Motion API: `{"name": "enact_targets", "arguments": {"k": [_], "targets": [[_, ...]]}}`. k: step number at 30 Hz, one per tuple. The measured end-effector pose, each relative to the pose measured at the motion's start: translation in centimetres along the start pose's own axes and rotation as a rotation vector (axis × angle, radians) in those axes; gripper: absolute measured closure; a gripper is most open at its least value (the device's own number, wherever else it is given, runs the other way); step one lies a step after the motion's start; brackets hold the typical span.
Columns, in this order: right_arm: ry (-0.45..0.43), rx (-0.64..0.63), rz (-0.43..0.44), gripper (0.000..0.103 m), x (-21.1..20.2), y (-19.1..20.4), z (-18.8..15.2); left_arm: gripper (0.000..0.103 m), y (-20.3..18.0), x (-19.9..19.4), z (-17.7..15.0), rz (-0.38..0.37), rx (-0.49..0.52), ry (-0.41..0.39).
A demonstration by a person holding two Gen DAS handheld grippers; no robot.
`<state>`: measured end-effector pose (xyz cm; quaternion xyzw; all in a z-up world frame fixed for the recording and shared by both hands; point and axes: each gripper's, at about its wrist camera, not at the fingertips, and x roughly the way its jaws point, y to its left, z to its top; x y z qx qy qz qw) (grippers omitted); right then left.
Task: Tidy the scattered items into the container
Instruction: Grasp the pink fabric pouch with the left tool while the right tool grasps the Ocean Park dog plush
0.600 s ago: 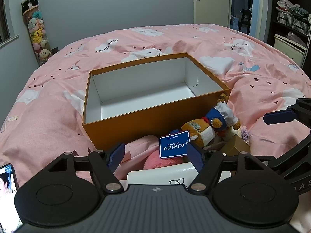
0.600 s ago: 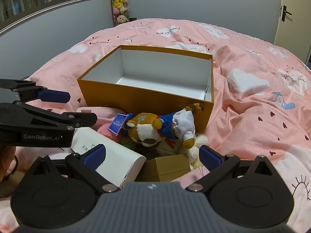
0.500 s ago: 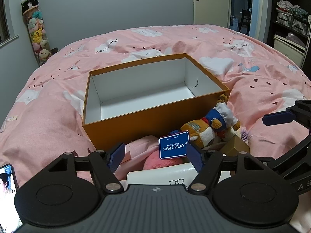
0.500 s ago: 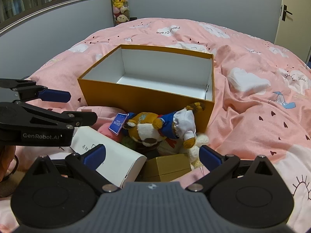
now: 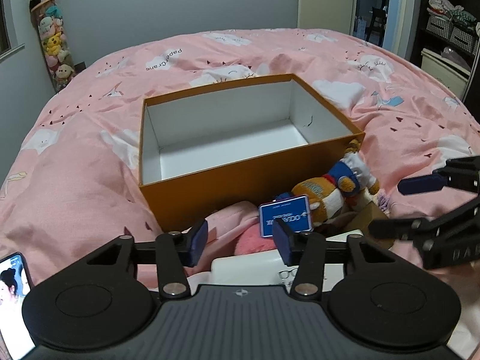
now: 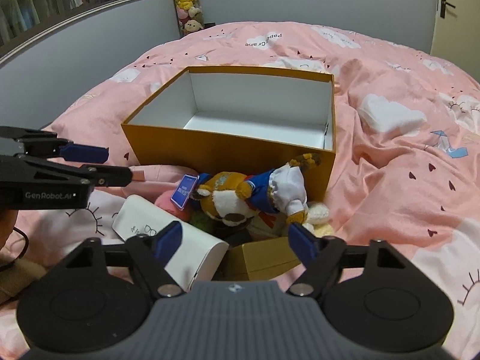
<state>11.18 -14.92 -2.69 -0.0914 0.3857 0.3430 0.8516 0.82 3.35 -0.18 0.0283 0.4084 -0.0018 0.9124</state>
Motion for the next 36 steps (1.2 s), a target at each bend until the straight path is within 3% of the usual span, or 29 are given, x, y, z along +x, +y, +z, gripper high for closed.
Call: {"name": "enact_targets", "arguments": {"k": [4,14,16,22,30,36], "targets": [[0.002,-0.112,-0.004,0.028,0.2,-0.1,1.3,0.055,1.4,0.5,0.2,0.012,-0.011,0.038],[0.043,-0.621,0.024,0.033,2.6,1.9,2.8,0.055,2.7,2.6,0.2,-0.066,0.087,0.137],[0.061,-0.708,0.038,0.036,3.2,2.3,2.9,0.049,2.7,3.1,0.4,-0.072,0.091,0.154],[0.124,-0.918,0.028,0.038,5.5,3.5,2.3,0.046,2.9,3.5,1.7,-0.109,0.035,0.094],[0.158,-1.071,0.010,0.042,7.6,4.4,1.4,0.044,1.2,5.1,2.5,-0.029,0.226,0.108],[0.155,-1.043,0.028,0.042,8.5,4.5,1.7,0.044,-0.1,6.2,1.3,-0.003,0.399,0.126]]}}
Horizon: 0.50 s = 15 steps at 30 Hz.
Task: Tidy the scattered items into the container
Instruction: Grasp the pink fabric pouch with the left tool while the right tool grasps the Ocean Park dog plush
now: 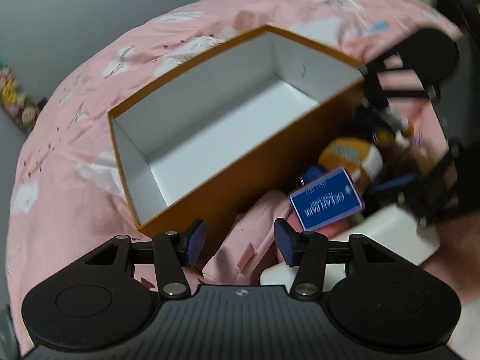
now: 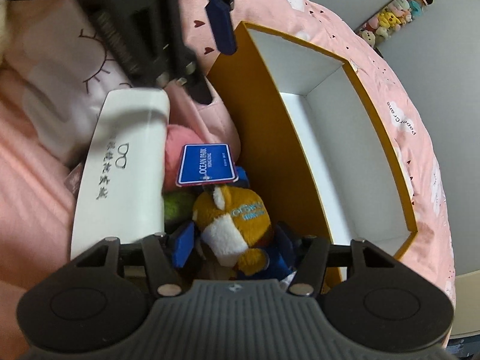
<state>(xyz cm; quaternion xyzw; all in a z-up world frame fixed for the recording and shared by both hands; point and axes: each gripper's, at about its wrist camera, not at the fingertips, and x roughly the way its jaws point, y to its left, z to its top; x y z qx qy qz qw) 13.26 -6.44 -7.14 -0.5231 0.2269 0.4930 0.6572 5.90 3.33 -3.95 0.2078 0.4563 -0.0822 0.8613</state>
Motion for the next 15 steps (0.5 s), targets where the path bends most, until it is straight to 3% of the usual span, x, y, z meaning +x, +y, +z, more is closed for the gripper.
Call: {"name": "enact_targets", "arguments": {"k": [8,15], "targets": [[0.014,0.008,0.025,0.042,0.4,-0.4,0.3,0.042,0.2,1.8,-1.3,0.007,0.072,0.075],[0.050,-0.063,0.056,0.043,0.5,-0.4,0.6,0.042,0.9,3.2,-1.5,-0.030,0.108,0.105]]}}
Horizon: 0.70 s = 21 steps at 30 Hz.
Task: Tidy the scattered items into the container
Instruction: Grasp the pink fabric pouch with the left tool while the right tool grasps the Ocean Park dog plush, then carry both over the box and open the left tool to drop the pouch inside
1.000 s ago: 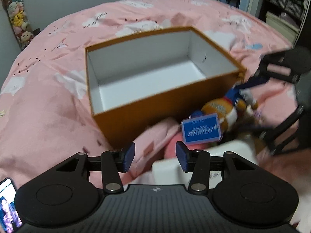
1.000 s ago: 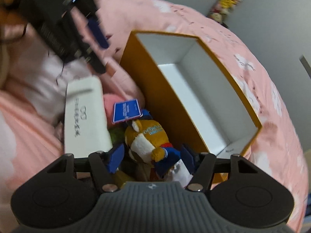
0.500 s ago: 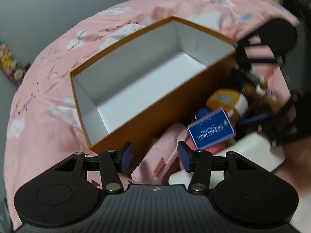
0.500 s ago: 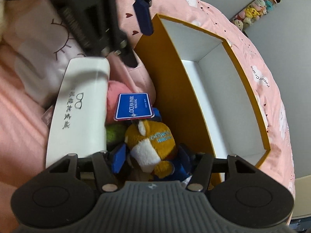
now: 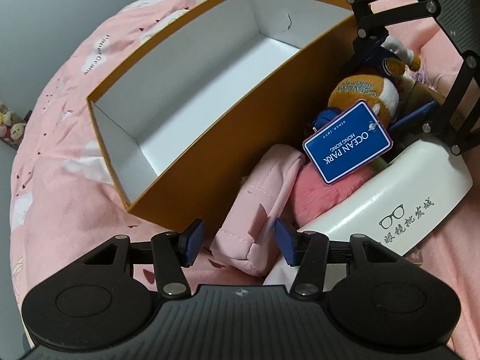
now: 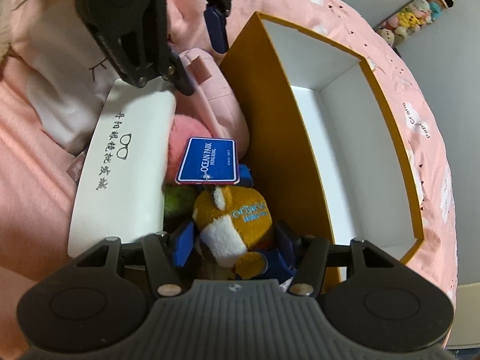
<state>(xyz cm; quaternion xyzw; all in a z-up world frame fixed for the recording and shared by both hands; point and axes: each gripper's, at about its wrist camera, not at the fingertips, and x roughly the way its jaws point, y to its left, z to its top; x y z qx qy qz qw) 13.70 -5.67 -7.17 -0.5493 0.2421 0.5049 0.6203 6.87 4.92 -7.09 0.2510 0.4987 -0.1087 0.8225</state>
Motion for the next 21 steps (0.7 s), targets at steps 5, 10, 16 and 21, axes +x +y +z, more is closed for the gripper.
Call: {"name": "enact_targets", "arguments": {"k": [5,10,16,21], "targets": [[0.002,0.021,0.001,0.047,0.1,0.0,0.2,0.049,0.4,2.0,-0.2,-0.020,-0.026,0.040],[-0.016,0.010,-0.019,0.049,-0.8,0.8,-0.1,0.057,1.0,1.2,-1.2,-0.037,-0.066,0.017],[-0.071,0.061,-0.052,0.049,-2.7,0.3,0.0,0.061,1.3,-1.1,-2.4,-0.019,-0.147,-0.045],[-0.128,0.132,-0.061,0.050,-4.3,-0.8,0.5,0.063,0.4,-3.8,-2.7,0.001,-0.224,-0.120]]}}
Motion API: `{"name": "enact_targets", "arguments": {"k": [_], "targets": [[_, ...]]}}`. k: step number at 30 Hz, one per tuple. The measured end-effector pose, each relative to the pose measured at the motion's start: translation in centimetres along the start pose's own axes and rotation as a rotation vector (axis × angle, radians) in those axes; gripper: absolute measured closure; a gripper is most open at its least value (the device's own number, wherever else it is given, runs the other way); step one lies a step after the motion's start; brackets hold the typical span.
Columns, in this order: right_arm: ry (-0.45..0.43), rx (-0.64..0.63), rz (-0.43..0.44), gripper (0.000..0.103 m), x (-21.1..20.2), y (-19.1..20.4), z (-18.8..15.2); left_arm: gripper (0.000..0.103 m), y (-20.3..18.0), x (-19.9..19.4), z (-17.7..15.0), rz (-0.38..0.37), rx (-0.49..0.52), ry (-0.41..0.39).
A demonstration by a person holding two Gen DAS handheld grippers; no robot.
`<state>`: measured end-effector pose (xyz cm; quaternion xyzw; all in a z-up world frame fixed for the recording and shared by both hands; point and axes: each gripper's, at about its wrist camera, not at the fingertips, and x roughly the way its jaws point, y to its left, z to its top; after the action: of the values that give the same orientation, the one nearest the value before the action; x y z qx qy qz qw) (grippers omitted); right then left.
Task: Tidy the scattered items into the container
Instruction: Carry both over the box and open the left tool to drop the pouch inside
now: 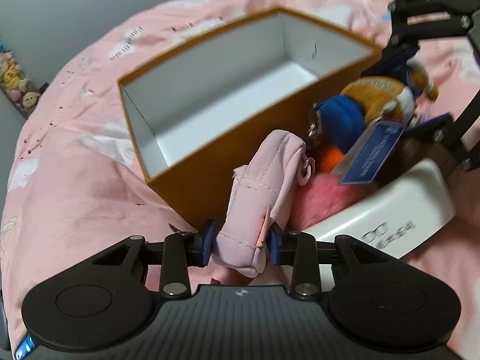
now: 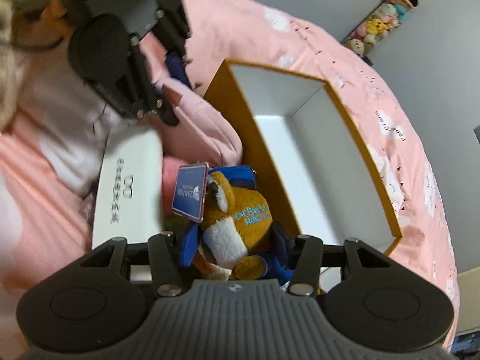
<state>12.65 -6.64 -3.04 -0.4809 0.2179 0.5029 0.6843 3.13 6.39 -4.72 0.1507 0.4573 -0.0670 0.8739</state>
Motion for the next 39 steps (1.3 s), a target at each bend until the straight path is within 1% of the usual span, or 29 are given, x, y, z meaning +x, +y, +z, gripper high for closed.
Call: {"name": "enact_targets", "arguments": {"k": [4,6,8,10,14,18,21,26,31,33,36,39], "targets": [[-0.046,0.095,0.014,0.050,-1.0,-1.5,0.7,0.063,0.6,-1.7,1.2,0.000,-0.063,-0.069],[-0.070,0.145,0.018,0.049,-2.0,-1.9,0.9,0.065,1.1,-3.2,1.8,-0.032,-0.107,-0.103],[-0.100,0.200,0.029,0.049,-2.0,-3.1,1.7,0.066,1.7,-4.3,2.1,-0.064,-0.149,-0.139],[-0.134,0.257,0.037,0.049,-3.0,-3.7,1.7,0.066,2.1,-5.1,2.4,-0.073,-0.187,-0.177],[-0.198,0.360,0.024,0.049,-4.7,-5.2,1.7,0.066,3.1,-5.5,3.6,-0.036,-0.264,-0.275],[-0.246,0.430,-0.017,0.049,-5.2,-6.8,2.5,0.066,4.8,-5.4,5.0,-0.044,-0.342,-0.323],[-0.268,0.486,-0.036,0.049,-4.8,-8.1,2.9,0.066,5.7,-4.7,6.0,-0.027,-0.398,-0.345],[-0.284,0.625,-0.019,0.049,-3.0,-11.0,3.2,0.066,7.3,-3.1,7.2,-0.017,-0.502,-0.358],[-0.269,0.752,-0.012,0.049,-0.1,-13.2,3.4,0.066,8.5,-1.2,7.9,-0.013,-0.592,-0.350],[-0.248,0.825,0.007,0.049,1.3,-14.2,3.1,0.066,9.1,0.1,8.0,-0.021,-0.626,-0.326],[-0.203,0.965,0.067,0.049,3.8,-15.6,2.1,0.066,9.8,2.1,8.0,-0.055,-0.669,-0.265],[-0.169,1.079,0.125,0.049,6.2,-16.4,1.1,0.066,10.0,4.0,7.6,-0.065,-0.681,-0.203]]}}
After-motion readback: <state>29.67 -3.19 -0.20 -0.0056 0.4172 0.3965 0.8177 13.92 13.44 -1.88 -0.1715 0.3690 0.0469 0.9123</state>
